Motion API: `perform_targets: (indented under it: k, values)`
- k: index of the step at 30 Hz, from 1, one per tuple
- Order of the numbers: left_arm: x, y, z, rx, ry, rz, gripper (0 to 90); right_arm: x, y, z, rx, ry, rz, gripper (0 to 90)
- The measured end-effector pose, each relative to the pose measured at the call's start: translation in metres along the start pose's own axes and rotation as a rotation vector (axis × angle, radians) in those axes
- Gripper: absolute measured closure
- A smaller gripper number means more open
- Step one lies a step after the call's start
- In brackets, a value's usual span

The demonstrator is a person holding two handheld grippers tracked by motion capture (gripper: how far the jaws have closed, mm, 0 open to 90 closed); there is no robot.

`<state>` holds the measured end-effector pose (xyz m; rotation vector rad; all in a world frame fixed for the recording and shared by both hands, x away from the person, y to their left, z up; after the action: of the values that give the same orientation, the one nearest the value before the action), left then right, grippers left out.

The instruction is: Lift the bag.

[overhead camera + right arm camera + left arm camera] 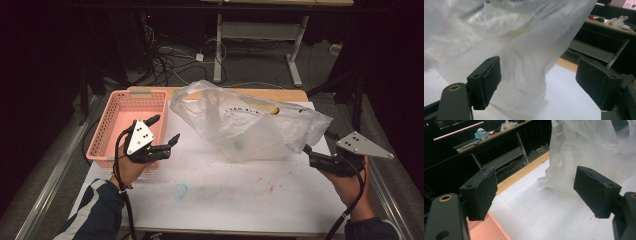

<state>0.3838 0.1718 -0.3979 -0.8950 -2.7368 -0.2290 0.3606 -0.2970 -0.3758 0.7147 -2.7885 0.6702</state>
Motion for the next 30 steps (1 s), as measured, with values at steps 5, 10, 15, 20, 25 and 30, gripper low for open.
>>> perform_targets:
  k: [5, 10, 15, 20, 25, 30]
  values:
    - [0.006, -0.002, 0.016, -0.006, 0.025, -0.005, 18.7, 0.003, 0.005, 0.011, -0.004, 0.01, -0.005, 19.4]
    - [0.011, -0.005, 0.031, -0.015, 0.048, 0.0, 18.7, 0.005, 0.012, 0.021, 0.004, 0.02, -0.034, 17.5]
    - [0.017, -0.007, 0.041, -0.011, 0.056, 0.008, 18.6, 0.005, 0.024, 0.034, 0.032, 0.037, -0.065, 16.6]
    - [0.021, -0.01, 0.055, -0.01, 0.078, -0.005, 18.5, 0.001, 0.035, 0.046, 0.03, 0.059, -0.093, 16.6]
    - [0.026, -0.009, 0.066, -0.002, 0.1, -0.017, 18.5, -0.003, 0.042, 0.057, 0.03, 0.08, -0.1, 16.5]
    - [0.031, -0.01, 0.075, 0.0, 0.123, -0.011, 18.6, -0.004, 0.047, 0.061, 0.047, 0.092, -0.111, 16.6]
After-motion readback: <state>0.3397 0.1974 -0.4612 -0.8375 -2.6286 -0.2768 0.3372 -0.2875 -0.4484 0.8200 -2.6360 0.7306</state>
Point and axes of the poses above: each handheld gripper's, and its own axes: x roughly backward along the jaws, z roughly out of its underside, y roughly to its left, the point moved 4 cm from there along -x, roughly forward along the jaws, and after that the axes turned 12 degrees about x, right-handed, at the moved point
